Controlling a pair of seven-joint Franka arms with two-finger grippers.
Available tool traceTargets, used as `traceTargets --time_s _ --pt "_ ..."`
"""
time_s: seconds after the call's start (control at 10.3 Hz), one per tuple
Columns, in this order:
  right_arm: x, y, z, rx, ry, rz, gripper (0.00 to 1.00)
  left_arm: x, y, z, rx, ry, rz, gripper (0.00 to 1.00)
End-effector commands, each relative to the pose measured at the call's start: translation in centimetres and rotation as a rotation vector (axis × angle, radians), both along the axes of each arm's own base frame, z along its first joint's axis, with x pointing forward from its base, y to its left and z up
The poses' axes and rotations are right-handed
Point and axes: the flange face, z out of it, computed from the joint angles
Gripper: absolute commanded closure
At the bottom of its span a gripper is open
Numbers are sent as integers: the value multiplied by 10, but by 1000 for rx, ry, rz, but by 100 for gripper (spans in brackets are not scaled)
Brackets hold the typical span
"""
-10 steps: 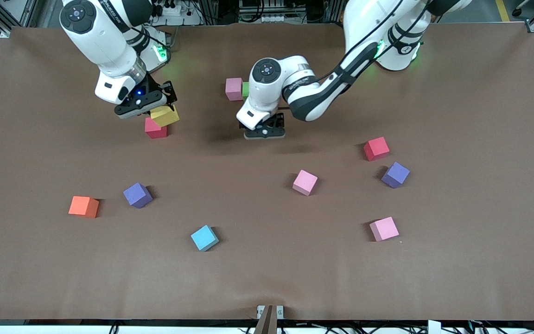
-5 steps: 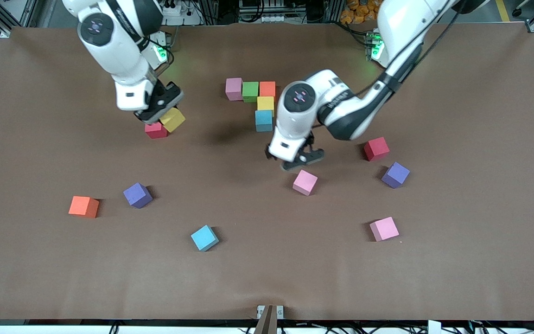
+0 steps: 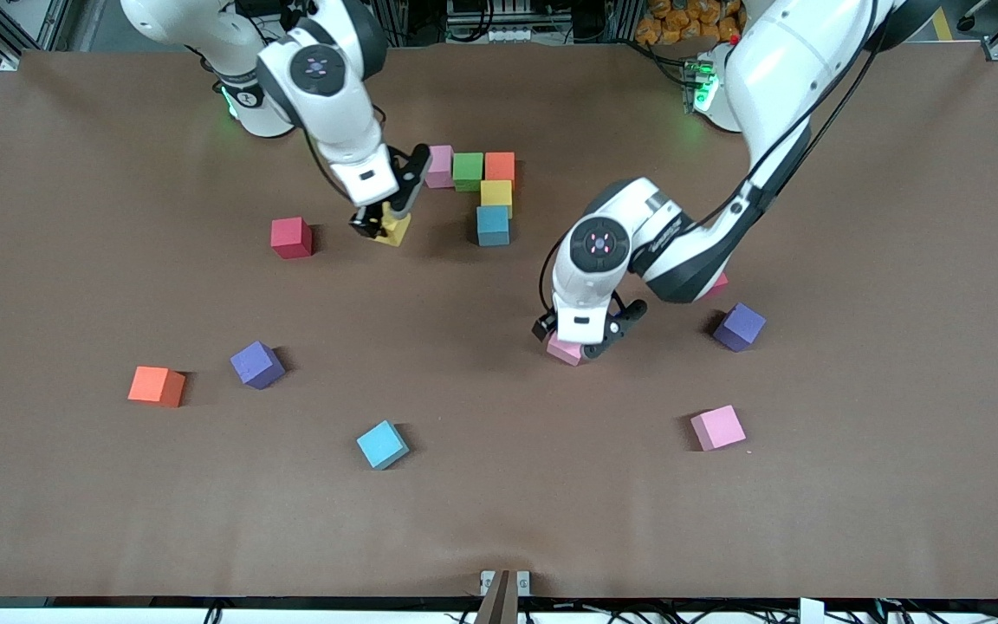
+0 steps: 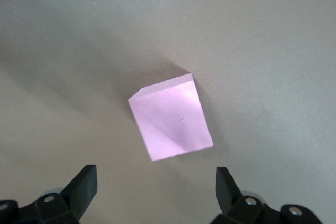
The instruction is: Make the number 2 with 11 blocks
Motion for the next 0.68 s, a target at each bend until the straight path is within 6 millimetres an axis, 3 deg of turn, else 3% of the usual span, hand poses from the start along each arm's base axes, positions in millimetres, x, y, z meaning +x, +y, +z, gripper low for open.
traceTargets --time_s 0.0,0.19,0.39,0.58 --pt "-13 21 -17 -46 -14 109 63 13 -3 0 0 -1 99 0" --pt "-30 45 -50 -53 -25 171 63 15 1 -6 14 4 135 0" --pt "-33 51 -64 -54 -23 175 63 12 1 -21 25 23 133 0" --pt "-37 59 -85 -43 -38 183 63 10 1 -24 30 29 135 0"
